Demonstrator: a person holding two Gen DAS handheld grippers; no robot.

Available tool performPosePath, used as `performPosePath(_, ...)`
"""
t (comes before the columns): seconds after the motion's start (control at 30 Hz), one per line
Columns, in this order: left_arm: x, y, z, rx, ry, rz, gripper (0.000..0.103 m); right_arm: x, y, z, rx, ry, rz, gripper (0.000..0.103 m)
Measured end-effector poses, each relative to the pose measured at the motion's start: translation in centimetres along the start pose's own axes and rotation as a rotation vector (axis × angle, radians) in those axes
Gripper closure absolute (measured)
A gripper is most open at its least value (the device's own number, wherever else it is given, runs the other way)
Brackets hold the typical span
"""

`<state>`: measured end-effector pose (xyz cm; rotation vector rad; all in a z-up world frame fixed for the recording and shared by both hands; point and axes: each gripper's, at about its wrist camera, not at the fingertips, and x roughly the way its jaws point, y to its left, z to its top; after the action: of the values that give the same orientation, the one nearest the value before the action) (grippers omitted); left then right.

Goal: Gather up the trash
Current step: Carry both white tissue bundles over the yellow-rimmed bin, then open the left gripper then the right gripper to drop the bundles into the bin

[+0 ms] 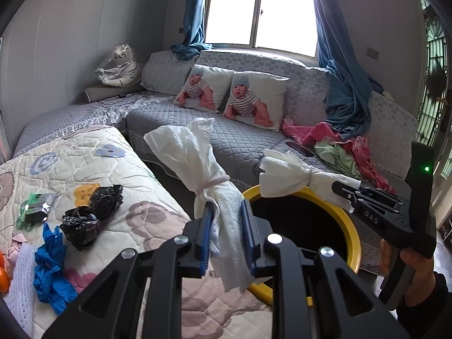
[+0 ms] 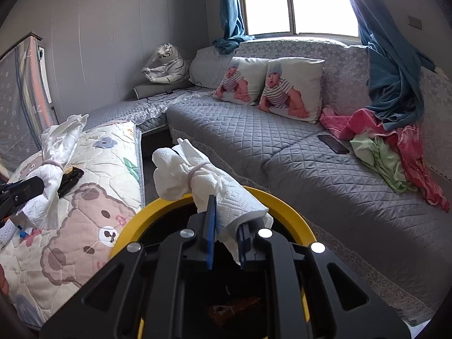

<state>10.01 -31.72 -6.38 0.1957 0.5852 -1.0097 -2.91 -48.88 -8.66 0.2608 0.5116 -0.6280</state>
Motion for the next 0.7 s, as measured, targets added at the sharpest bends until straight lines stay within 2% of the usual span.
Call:
performPosePath(0.1, 1.3, -1.1, -0.2, 0.01, 0.023, -0.033, 0.084, -0.1, -0.7, -0.5, -0.002, 0.006, -0.039, 0.091)
performPosePath(0.37, 3.9, -3.4, -0.5, 0.042, 0.061, -0.081, 0.084, 0.2, -2.1, -1.4, 0.024, 0.036, -0.06, 0.091)
performPosePath(0.7, 5.9, -4.4, -1.0, 0.023, 0.097, -0.134, 0.084, 0.5, -2.3, -1.5, 0.029, 0.052, -0.075, 0.091)
